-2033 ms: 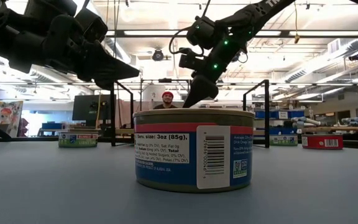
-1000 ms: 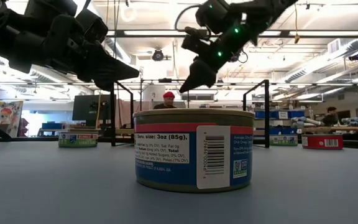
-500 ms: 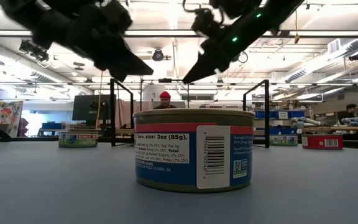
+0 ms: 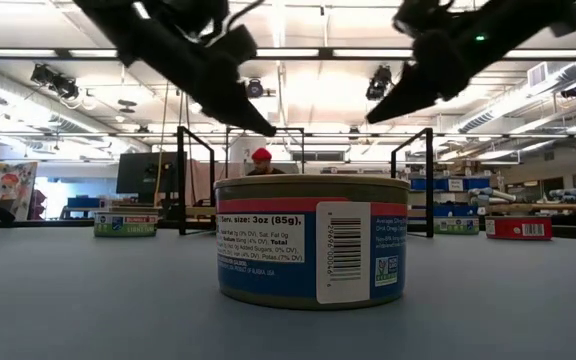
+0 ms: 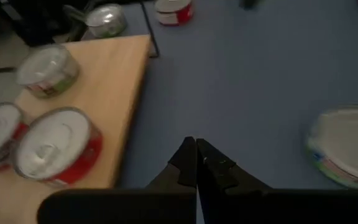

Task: Stack canned seafood by type on shelf
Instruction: Put the middle left red tuna can on the shelf

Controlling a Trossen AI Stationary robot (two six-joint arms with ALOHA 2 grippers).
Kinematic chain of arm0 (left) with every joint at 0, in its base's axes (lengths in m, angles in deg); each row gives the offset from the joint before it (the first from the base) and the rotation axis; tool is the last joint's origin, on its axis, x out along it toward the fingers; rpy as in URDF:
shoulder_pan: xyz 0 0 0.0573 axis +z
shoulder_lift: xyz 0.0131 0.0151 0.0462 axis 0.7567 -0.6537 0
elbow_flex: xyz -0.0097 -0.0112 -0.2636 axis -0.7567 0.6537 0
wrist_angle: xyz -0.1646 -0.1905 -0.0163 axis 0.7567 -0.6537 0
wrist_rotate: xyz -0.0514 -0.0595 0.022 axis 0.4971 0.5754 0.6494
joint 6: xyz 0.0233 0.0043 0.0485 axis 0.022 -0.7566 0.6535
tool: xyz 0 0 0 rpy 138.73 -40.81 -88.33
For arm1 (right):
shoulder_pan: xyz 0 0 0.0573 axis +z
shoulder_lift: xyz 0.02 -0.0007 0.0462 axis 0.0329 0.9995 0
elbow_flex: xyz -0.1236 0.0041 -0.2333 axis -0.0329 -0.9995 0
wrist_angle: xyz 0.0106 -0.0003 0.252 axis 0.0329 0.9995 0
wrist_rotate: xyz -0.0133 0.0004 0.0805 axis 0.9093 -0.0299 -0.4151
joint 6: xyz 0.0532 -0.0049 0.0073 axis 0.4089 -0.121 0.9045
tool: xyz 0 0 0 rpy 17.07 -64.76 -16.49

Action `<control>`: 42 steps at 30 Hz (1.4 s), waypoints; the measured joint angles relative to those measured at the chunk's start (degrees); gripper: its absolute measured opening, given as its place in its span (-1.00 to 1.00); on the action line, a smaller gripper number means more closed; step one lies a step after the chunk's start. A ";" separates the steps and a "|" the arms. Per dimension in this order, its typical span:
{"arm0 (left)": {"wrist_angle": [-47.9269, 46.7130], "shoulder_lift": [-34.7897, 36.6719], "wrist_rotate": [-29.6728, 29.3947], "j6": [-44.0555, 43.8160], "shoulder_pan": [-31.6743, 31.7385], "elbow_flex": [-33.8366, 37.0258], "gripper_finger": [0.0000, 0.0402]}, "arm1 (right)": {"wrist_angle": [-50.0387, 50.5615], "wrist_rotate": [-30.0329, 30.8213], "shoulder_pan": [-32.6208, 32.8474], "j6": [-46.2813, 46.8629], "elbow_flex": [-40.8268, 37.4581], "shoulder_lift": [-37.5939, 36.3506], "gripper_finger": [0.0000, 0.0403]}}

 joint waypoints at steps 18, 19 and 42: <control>-10.22 -19.78 -0.22 10.55 12.09 -20.50 -0.99 | 0.53 2.25 5.71 4.60 -2.36 -1.99 -0.99; -10.59 -20.74 -0.45 10.62 12.44 -21.39 -0.99 | 0.50 2.25 5.97 4.66 -2.36 -1.99 -0.99; -8.77 -27.01 1.54 13.81 14.17 -25.03 -0.99 | 2.05 2.24 7.14 4.70 -2.30 -1.99 -0.99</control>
